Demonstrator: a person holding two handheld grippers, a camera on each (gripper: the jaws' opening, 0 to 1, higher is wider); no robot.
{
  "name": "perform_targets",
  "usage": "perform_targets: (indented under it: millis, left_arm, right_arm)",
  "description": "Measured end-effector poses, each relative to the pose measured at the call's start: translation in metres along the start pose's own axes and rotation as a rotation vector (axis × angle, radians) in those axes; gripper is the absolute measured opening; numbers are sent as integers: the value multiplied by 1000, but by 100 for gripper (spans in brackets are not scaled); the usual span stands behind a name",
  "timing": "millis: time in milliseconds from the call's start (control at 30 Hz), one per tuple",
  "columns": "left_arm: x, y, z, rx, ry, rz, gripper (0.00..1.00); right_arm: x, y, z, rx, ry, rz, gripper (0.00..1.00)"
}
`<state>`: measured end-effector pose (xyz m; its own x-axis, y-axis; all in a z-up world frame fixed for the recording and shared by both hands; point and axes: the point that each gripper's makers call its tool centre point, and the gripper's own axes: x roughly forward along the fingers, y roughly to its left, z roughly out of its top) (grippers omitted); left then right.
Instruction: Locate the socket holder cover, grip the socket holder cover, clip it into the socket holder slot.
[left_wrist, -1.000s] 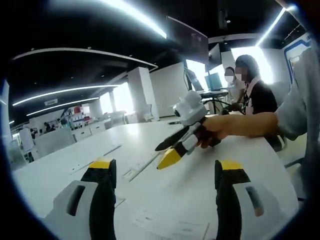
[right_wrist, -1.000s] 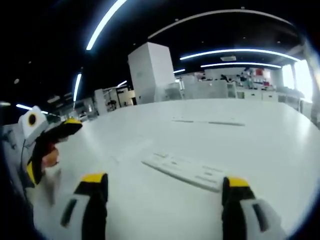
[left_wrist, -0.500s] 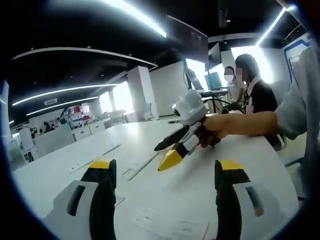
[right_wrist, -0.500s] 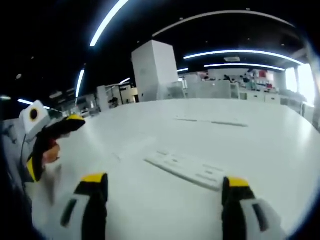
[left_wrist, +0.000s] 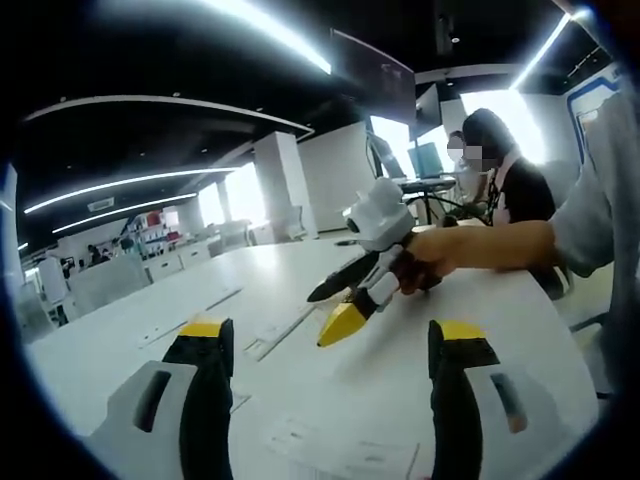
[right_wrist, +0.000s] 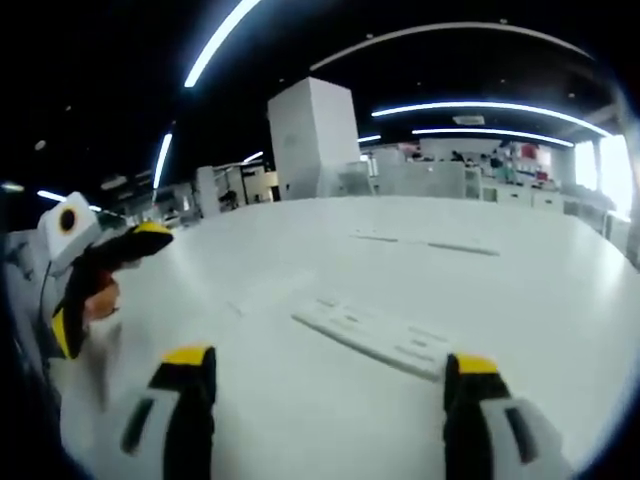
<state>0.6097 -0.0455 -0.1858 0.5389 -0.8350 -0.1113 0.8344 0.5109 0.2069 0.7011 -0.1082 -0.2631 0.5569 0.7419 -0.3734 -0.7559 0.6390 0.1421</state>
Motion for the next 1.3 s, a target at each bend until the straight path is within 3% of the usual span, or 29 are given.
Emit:
perform_targets:
  millis: [1300]
  left_arm:
    - [1, -1, -2, 11, 6, -3, 78]
  right_arm:
    - [4, 6, -1, -41, 4, 25, 95]
